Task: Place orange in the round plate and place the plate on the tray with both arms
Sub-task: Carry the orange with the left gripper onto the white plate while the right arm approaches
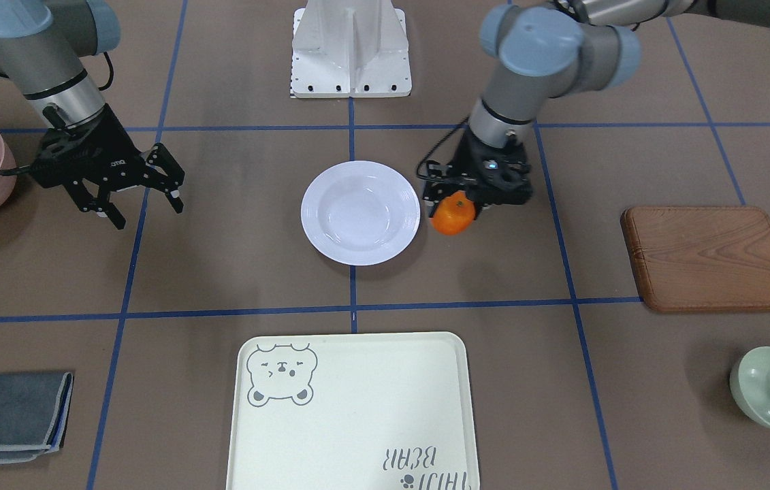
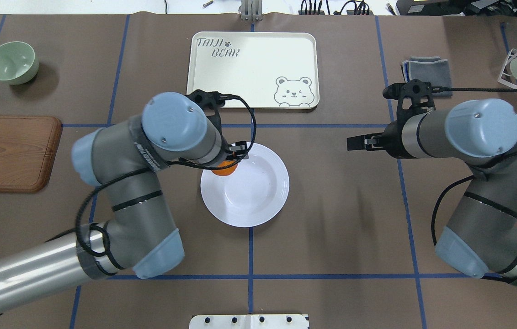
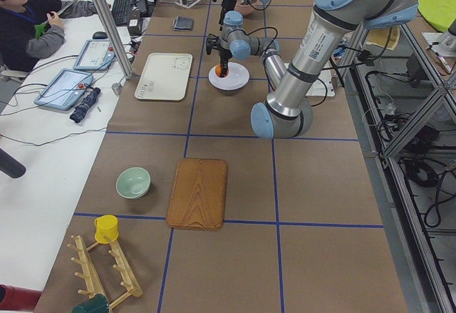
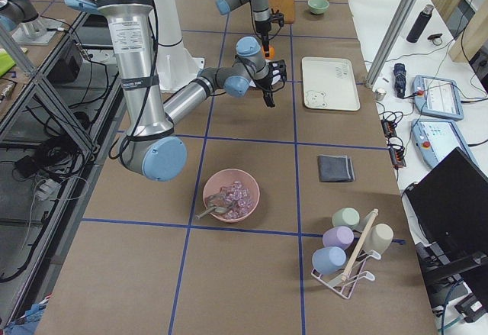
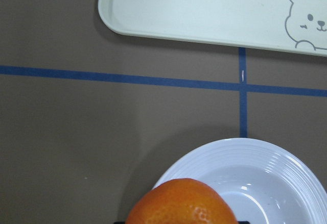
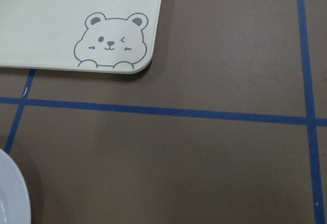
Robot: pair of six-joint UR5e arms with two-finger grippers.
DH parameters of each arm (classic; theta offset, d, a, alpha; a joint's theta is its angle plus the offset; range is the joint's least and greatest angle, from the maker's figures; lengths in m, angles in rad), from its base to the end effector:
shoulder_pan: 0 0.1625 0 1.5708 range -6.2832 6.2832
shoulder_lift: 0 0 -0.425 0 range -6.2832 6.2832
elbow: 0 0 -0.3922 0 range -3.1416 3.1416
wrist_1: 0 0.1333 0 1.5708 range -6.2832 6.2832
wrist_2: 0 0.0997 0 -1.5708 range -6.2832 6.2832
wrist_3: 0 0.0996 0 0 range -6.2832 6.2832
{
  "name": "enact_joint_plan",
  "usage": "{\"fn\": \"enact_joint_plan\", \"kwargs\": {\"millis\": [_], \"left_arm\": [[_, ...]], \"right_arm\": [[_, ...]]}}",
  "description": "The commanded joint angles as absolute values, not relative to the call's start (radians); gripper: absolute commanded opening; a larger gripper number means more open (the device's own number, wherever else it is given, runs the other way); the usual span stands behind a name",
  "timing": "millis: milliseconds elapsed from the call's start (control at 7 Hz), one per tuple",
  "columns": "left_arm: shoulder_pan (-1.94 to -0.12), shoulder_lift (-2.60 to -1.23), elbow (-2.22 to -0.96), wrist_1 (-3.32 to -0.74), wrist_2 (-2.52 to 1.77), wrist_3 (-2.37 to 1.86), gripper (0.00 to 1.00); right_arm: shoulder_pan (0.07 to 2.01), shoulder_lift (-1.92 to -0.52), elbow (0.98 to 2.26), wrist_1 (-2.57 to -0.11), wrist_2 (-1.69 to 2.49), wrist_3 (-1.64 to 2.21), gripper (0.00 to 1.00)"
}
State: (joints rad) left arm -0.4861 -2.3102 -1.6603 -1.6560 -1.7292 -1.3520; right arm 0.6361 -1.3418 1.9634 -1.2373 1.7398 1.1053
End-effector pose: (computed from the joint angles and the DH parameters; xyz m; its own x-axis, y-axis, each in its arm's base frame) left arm 0.5553 -0.4264 0.1685 0.6031 -0.0762 -0.7940 0.2253 0.9712 0.0779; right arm -0.3756 -0.4223 0.3233 0.6284 -0.0860 0.7731 -0.2160 0.9355 0.2796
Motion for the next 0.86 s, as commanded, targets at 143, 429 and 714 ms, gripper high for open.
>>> {"fn": "enact_joint_plan", "kwargs": {"millis": [143,429,714], "left_arm": [[-0.388,-2.364,-1.536,-1.658,-1.613,-1.404,0.43],[-0.361,-2.356,-1.496,-1.708,-1.560,-1.399,0.98],[-0.415,-2.353,-1.624,-1.709,-1.589,-1.350,0.98]], "right_arm": [[0.517,-1.302,1.970,-1.315,1.640,1.193,1.00],[0.493,-1.302,1.970,-1.315,1.621,1.193,1.00],[0.479,-1.302,1.971,-1.315,1.620,1.193,1.00]]}}
